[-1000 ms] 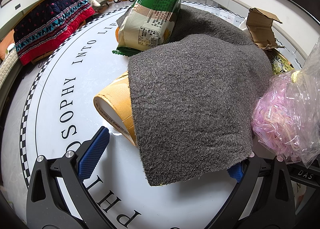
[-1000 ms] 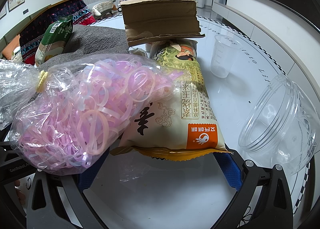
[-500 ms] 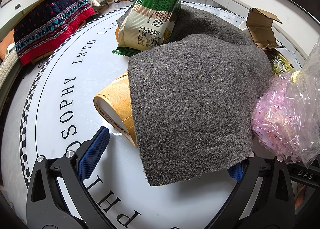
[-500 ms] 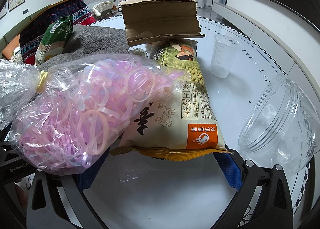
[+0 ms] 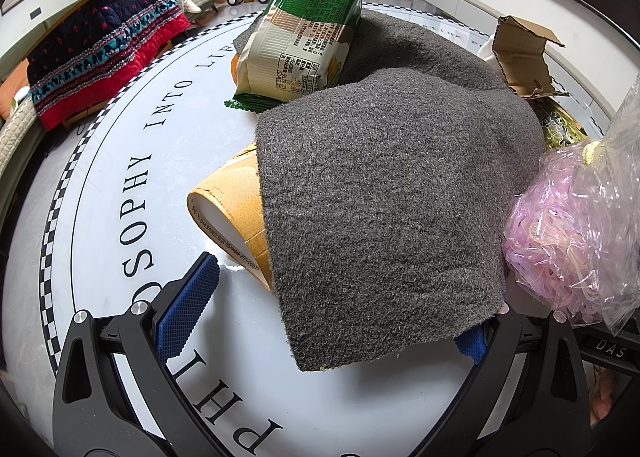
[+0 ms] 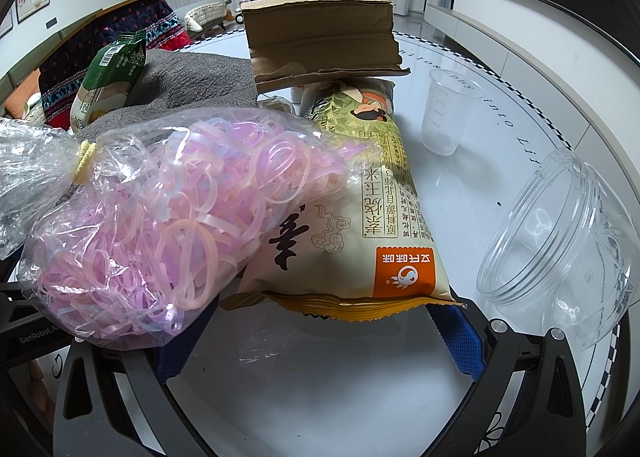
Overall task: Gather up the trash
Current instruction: 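Grasp the pink rubber-band bag with the right gripper while the left grasps grey cloth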
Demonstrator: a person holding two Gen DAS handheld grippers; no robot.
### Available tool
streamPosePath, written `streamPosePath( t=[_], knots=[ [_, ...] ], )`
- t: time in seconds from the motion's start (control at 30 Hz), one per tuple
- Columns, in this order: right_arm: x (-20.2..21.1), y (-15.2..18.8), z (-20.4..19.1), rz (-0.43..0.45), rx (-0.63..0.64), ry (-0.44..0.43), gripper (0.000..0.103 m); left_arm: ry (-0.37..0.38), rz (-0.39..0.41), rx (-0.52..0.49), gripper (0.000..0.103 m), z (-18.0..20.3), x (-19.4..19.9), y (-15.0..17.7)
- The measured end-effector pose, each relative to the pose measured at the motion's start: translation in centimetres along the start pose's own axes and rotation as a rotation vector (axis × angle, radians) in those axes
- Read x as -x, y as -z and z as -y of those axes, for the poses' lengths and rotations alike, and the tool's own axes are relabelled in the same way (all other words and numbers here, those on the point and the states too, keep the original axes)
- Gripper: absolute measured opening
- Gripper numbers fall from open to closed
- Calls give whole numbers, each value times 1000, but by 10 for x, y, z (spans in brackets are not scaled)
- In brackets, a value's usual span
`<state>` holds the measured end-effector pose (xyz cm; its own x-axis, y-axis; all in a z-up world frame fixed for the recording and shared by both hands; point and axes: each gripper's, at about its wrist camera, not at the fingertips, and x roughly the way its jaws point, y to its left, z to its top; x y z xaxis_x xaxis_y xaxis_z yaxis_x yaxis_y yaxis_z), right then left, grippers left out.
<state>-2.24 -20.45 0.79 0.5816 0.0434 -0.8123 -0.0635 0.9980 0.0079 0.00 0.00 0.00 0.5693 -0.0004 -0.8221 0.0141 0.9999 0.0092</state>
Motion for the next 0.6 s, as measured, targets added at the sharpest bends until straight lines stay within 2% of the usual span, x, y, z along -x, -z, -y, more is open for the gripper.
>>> streamPosePath(
  t=[0.27, 0.43, 0.6],
  knots=[
    [26, 8, -16, 22, 90, -1, 100, 58, -9, 21, 97, -25, 16, 10],
    [58, 18, -23, 52, 137, -60, 100, 59, 15, 29, 97, -41, 35, 17],
    [90, 18, -28, 60, 126, -173, 100, 69, 48, 30, 97, -52, 58, 19]
  ],
)
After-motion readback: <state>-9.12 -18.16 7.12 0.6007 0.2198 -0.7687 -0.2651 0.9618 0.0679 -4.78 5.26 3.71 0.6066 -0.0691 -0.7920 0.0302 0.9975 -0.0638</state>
